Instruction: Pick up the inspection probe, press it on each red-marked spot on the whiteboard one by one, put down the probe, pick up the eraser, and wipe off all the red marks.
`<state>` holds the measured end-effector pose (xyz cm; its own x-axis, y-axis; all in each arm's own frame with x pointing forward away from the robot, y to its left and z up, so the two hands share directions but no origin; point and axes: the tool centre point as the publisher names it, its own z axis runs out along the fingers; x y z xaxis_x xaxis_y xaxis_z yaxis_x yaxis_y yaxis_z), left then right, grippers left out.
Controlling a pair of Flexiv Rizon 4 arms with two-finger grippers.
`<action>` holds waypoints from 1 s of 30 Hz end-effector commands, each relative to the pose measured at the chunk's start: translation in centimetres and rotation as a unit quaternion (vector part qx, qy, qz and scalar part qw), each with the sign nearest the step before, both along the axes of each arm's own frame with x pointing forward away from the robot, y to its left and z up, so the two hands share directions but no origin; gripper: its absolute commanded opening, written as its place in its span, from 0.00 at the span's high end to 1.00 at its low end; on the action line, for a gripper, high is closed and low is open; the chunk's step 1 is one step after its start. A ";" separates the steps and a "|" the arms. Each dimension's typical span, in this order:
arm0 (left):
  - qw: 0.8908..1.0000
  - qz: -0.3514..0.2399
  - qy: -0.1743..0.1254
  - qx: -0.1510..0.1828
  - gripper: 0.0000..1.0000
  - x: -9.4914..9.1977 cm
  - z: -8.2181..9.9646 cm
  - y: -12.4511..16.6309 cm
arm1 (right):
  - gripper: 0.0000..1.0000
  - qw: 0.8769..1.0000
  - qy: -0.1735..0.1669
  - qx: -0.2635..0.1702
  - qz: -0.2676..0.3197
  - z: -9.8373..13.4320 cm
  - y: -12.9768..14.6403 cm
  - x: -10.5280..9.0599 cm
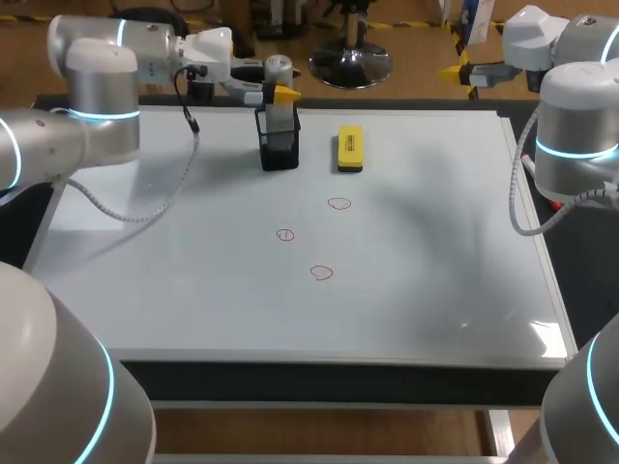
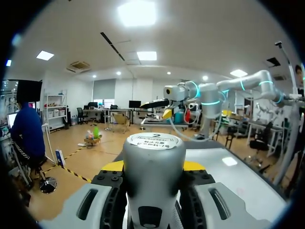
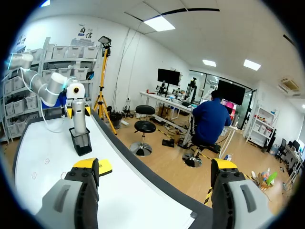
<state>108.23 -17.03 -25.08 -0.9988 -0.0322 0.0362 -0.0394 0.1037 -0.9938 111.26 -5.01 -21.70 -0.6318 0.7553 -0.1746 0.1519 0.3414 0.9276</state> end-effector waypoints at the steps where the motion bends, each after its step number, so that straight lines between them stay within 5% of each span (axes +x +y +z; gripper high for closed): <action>1: 1.000 0.004 -0.004 0.003 1.00 -0.2 1.1 0.2 | 0.00 1.000 0.000 0.000 0.000 0.0 0.0 0.0; 30: 0.999 0.021 -0.038 -0.004 1.00 -1.1 8.6 1.9 | 0.00 1.000 0.000 0.000 0.000 0.0 0.0 0.0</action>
<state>108.22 -16.07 -17.17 -0.9979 -0.0567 -0.0326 0.0274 0.0899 -0.9956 111.26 -5.01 -21.70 -0.6317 0.7553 -0.1746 0.1519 0.3414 0.9276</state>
